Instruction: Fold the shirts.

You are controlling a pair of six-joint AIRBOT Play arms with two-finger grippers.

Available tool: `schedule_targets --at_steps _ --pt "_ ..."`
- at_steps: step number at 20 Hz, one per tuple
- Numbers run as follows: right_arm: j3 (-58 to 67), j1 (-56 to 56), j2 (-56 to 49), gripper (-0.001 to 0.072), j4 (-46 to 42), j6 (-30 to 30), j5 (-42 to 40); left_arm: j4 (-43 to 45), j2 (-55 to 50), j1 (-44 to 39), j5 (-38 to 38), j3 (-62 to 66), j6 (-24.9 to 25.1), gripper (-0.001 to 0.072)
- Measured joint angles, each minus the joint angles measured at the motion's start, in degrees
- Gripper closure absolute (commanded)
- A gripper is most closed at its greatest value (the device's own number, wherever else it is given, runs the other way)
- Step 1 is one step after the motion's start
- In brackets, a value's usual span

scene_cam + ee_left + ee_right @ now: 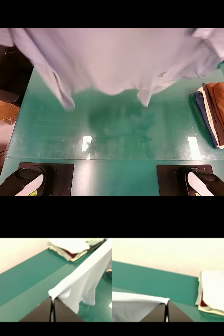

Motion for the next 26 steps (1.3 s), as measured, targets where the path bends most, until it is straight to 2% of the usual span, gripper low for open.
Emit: schedule_targets --at_steps 3,5,11,15,19,22,23,24,25,26 --pt "4.66 -0.24 -0.76 0.0701 -0.52 0.15 2.29 -4.9 1.31 0.02 -0.76 -0.94 -0.52 0.0686" --pt "7.5 0.37 -3.82 0.0702 -0.55 1.03 5.75 -5.25 1.31 0.02 -1.44 -4.46 -0.72 0.0686" --pt "1.16 6.01 -19.89 0.0702 -0.72 4.22 13.79 -1.33 -6.03 0.04 -1.86 -27.39 -0.83 0.0686" --pt "-5.44 8.31 -33.2 0.0701 -0.66 4.9 12.33 1.66 -18.49 1.33 6.73 -37.73 1.03 0.0686" --pt "-6.78 8.87 -43.28 0.07 -0.44 5.03 6.21 2.45 -29.97 4.79 16.7 -40.02 2.03 0.0685" --pt "-4.22 9.07 -47.78 0.0698 0.0 5.05 2.23 2.25 -33.75 6.99 21.42 -40.24 2.29 0.0673" --pt "-2.99 8.98 -48.92 0.0681 -0.02 5.07 1.31 2.01 -34.38 7.61 22.67 -40.04 2.38 0.0408" --pt "-1.53 8.87 -49.77 0.0464 -0.76 5.09 -0.17 2.73 -34.91 8.15 23.37 -39.69 2.45 0.0075" --pt "-0.22 8.57 -50.42 0.027 -0.81 5.14 -0.94 2.86 -35.3 8.83 23.5 -39.21 2.45 0.0043" --pt "1.11 8.44 -51.01 0.0272 -0.87 5.14 -1.25 2.78 -35.47 9.31 23.78 -38.27 2.36 0.01"
